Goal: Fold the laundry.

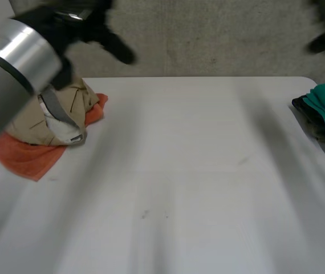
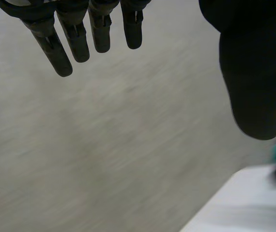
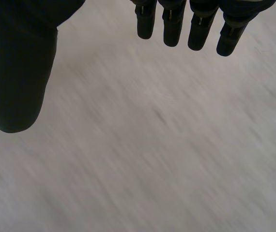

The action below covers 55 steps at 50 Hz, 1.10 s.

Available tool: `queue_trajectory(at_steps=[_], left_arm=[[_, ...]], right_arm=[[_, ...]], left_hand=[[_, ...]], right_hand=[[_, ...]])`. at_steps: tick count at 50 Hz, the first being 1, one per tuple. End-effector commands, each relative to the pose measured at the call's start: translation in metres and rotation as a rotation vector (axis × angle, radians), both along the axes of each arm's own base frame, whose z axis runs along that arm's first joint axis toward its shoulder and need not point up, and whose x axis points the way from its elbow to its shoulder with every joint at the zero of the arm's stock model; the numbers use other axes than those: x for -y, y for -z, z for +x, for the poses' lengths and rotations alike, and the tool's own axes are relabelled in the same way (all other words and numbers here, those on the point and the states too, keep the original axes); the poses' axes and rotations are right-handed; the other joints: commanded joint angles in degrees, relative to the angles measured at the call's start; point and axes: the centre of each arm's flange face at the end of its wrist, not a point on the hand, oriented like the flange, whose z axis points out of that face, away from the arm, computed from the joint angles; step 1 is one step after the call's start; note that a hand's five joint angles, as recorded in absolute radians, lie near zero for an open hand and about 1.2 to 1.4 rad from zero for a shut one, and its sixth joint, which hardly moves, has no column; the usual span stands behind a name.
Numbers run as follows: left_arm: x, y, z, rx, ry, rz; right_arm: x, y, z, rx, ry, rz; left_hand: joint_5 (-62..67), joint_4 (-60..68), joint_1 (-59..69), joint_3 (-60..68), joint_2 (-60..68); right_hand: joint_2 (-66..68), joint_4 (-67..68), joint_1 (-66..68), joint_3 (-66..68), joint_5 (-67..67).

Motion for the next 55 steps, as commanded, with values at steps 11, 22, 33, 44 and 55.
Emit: queue_trajectory(at_steps=[11,22,33,44,55], left_arm=[[0.229,0.186,0.135,0.541,-0.513,0.022],[0.278,0.266,0.146,0.557,-0.453,-0.081],[0.254,0.21,0.101,0.503,-0.532,-0.217],[0.086,0.114,-0.027,0.235,-0.155,-0.2],[-0.032,0.23,-0.152,0.321,0.252,-0.024]], right_arm=[[-0.115,0.165,0.066,-0.243,-0.228,0.625],[-0.129,0.19,0.056,-0.263,-0.219,0.726],[-0.124,0.188,0.048,-0.25,-0.177,0.726],[-0.098,0.148,0.024,-0.157,-0.048,0.614],[-0.069,0.125,-0.009,0.034,0.152,0.606]], left_hand=[[1.5,1.7,1.4,2.2,1.6],[18.4,18.7,18.4,19.1,18.5],[67.2,67.5,67.2,67.9,67.3],[67.2,67.5,67.2,67.9,67.3],[26.5,26.8,26.5,27.2,26.6]], right_hand=[[-1.9,-2.1,-3.3,-2.1,-2.7],[-1.9,-2.1,-3.3,-2.1,-2.7],[-1.9,-2.1,-3.3,-2.1,-2.7],[-1.9,-2.1,-3.3,-2.1,-2.7],[-1.9,-2.1,-3.3,-2.1,-2.7]])
